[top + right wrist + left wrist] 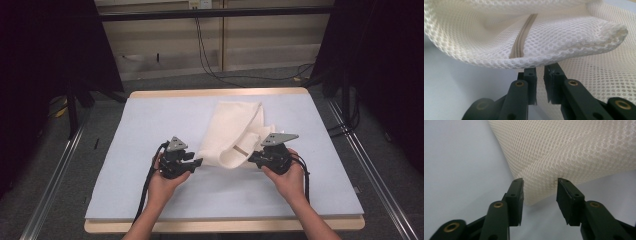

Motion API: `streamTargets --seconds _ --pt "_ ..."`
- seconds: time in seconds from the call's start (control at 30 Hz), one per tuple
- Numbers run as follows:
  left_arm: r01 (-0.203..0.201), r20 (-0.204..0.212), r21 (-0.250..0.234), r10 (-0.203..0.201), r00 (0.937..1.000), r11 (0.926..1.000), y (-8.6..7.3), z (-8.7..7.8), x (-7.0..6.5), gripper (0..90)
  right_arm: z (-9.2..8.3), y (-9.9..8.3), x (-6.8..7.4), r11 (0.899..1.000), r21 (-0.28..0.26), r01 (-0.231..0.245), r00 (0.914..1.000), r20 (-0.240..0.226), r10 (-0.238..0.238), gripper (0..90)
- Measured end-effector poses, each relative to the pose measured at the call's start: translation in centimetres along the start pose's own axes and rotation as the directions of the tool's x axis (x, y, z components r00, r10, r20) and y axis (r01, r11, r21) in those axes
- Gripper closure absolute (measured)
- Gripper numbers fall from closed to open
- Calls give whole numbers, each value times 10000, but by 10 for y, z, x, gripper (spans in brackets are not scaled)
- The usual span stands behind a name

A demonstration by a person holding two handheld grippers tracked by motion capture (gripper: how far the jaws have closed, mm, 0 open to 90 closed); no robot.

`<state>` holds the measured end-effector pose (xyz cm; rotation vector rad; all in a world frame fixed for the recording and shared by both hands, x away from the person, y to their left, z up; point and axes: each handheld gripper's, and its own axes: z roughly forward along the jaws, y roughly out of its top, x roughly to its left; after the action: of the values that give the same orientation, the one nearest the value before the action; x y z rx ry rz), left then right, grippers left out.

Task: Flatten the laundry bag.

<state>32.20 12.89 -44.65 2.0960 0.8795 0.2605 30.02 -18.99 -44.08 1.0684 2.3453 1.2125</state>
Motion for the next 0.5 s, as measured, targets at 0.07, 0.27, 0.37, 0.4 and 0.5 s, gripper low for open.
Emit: streamTargets --seconds 0.07,0.27,0.37,0.4,0.5 --pt "45 109 84 -46 9999 10000 0 0 -1 483 0 0 0 10000 -19 0 10000 -15 0 805" --pt "-675 418 469 656 9970 9966 4 3 -15 243 -5 2 9 9997 -254 50 9998 -180 -55 804" --pt "-1261 148 321 1257 9920 9915 10 4 -22 158 -6 3 10 9996 -250 110 9998 -171 -115 804" --pt "-1387 225 202 1382 9901 9901 12 4 -23 140 -5 3 10 9997 -230 82 9998 -173 -86 804" --pt "-1504 254 202 1499 9884 9884 18 6 -28 100 -2 5 11 9998 -184 73 9997 -216 -77 804"
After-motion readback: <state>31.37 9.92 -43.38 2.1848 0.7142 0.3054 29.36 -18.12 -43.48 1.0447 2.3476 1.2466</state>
